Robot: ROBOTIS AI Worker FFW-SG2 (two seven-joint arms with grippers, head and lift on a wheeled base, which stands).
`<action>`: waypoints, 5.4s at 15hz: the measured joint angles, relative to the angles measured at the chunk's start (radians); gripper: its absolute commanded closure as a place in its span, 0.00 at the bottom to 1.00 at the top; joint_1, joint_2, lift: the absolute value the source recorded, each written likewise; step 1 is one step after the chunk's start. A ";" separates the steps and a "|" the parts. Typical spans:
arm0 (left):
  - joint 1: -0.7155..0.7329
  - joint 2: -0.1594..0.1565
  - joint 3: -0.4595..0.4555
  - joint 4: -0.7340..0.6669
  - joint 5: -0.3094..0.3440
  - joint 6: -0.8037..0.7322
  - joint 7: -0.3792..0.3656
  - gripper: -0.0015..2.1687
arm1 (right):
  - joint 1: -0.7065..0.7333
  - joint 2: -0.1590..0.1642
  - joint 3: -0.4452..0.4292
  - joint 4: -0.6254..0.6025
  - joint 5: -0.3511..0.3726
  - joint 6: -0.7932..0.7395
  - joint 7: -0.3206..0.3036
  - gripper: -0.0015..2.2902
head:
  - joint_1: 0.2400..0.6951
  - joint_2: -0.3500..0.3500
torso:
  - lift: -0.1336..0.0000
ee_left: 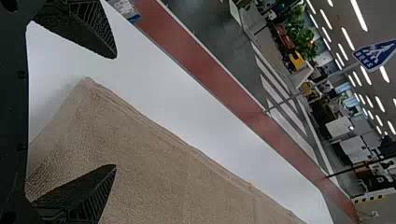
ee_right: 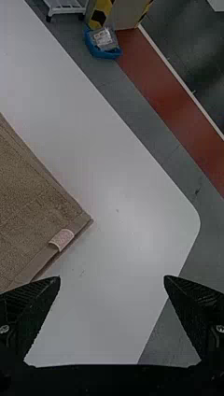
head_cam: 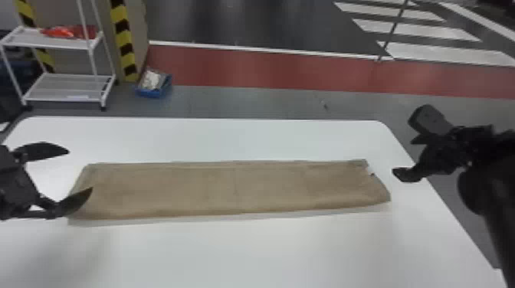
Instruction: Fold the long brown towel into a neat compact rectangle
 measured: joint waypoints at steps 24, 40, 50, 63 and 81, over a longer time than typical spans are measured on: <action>-0.077 -0.108 -0.033 -0.228 0.305 1.164 0.320 0.10 | 0.039 -0.019 -0.028 0.039 0.018 -0.012 -0.003 0.03 | 1.00 0.20 | 0.07; -0.112 -0.112 -0.048 -0.165 0.300 1.171 0.344 0.82 | 0.052 -0.036 -0.025 0.044 0.006 -0.014 -0.004 0.03 | 1.00 0.19 | 0.07; -0.097 -0.053 0.072 -0.258 0.352 1.194 0.260 0.82 | 0.063 -0.035 -0.039 0.048 0.006 -0.026 -0.012 0.03 | 1.00 0.24 | 0.07; -0.073 0.005 0.109 -0.262 0.355 1.199 0.235 0.73 | 0.081 -0.008 -0.055 0.013 -0.055 -0.016 -0.024 0.04 | 1.00 0.33 | 0.07; -0.264 -0.003 0.046 0.066 0.374 0.899 0.429 0.15 | 0.068 0.097 -0.008 -0.134 -0.096 0.289 -0.107 0.04 | 1.00 0.45 | 0.07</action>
